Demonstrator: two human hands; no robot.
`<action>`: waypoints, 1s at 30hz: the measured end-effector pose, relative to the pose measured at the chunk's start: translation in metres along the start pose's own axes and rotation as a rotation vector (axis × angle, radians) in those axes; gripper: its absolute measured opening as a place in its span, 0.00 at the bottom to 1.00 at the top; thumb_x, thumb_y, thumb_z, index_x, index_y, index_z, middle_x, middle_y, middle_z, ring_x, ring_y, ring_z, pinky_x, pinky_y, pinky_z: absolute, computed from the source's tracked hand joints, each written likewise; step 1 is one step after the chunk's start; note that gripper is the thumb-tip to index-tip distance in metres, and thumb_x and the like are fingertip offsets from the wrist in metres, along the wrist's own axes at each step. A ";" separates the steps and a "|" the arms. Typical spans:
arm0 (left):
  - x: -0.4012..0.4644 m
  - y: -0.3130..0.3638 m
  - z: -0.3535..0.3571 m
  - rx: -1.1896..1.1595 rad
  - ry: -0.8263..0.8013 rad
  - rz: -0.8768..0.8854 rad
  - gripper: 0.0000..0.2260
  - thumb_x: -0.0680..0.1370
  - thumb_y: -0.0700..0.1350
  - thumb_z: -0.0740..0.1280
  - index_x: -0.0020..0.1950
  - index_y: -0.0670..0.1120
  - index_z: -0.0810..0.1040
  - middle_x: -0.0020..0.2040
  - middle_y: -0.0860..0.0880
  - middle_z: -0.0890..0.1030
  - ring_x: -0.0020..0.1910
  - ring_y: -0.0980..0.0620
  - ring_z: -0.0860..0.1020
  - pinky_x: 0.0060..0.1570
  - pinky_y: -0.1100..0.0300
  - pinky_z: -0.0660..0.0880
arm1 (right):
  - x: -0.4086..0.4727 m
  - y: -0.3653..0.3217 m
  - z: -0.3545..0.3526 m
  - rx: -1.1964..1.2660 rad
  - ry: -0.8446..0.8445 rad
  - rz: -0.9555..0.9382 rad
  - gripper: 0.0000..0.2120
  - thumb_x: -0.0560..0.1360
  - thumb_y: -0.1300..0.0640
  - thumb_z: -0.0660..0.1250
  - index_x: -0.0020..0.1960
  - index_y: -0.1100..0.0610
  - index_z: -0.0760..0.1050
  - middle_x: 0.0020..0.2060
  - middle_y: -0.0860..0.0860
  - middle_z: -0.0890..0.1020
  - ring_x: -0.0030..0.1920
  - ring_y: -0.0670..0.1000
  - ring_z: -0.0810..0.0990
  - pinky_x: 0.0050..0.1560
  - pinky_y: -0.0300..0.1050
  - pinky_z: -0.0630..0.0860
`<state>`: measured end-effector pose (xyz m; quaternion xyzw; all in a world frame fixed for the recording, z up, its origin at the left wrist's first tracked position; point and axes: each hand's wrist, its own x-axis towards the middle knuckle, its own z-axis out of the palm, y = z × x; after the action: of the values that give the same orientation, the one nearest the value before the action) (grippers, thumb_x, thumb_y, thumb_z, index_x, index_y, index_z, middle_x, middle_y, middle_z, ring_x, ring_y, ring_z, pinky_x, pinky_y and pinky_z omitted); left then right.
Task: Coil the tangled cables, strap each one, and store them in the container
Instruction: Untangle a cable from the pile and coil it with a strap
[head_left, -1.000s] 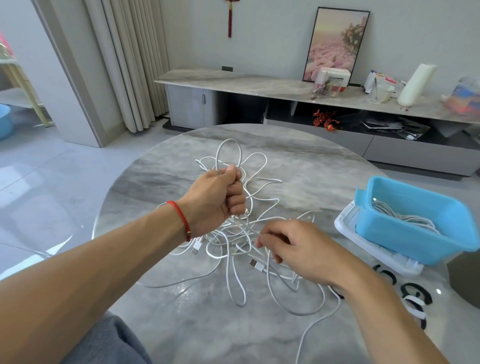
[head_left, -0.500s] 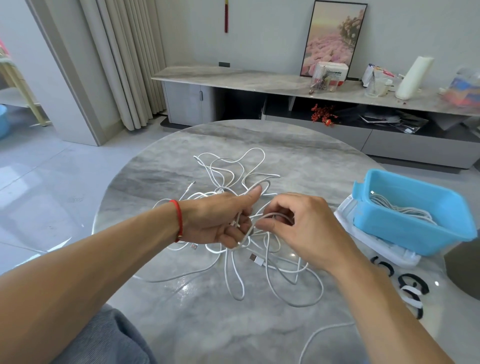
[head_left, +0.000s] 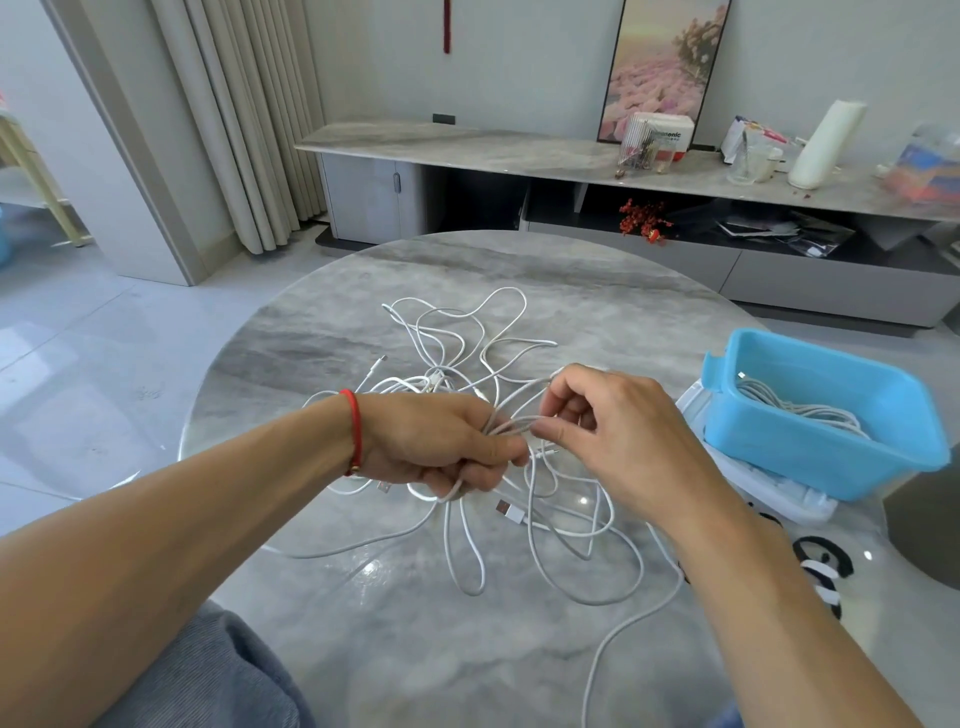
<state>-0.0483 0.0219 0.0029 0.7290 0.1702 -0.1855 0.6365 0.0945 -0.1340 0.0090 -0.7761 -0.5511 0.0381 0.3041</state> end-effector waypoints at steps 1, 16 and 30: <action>0.000 -0.001 -0.002 -0.023 0.022 -0.002 0.09 0.86 0.47 0.58 0.49 0.46 0.72 0.30 0.49 0.62 0.30 0.53 0.56 0.30 0.59 0.51 | -0.001 0.003 -0.003 -0.053 -0.017 -0.001 0.07 0.75 0.47 0.76 0.47 0.46 0.78 0.37 0.41 0.79 0.43 0.41 0.74 0.46 0.50 0.76; 0.007 -0.004 -0.009 -0.154 0.180 0.220 0.14 0.86 0.51 0.55 0.59 0.47 0.78 0.32 0.50 0.64 0.33 0.50 0.54 0.29 0.62 0.55 | 0.002 -0.008 0.001 0.824 0.185 0.384 0.02 0.75 0.61 0.77 0.44 0.55 0.86 0.34 0.55 0.86 0.33 0.52 0.86 0.37 0.45 0.83; 0.007 0.002 0.007 -0.131 -0.055 0.238 0.17 0.84 0.52 0.56 0.71 0.48 0.73 0.33 0.50 0.57 0.31 0.53 0.54 0.32 0.57 0.50 | 0.004 -0.020 0.007 1.268 0.126 0.476 0.10 0.67 0.57 0.79 0.47 0.58 0.86 0.40 0.51 0.85 0.36 0.48 0.85 0.42 0.39 0.82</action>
<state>-0.0418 0.0150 0.0003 0.6955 0.0768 -0.1171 0.7047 0.0764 -0.1228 0.0150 -0.5485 -0.2176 0.3746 0.7151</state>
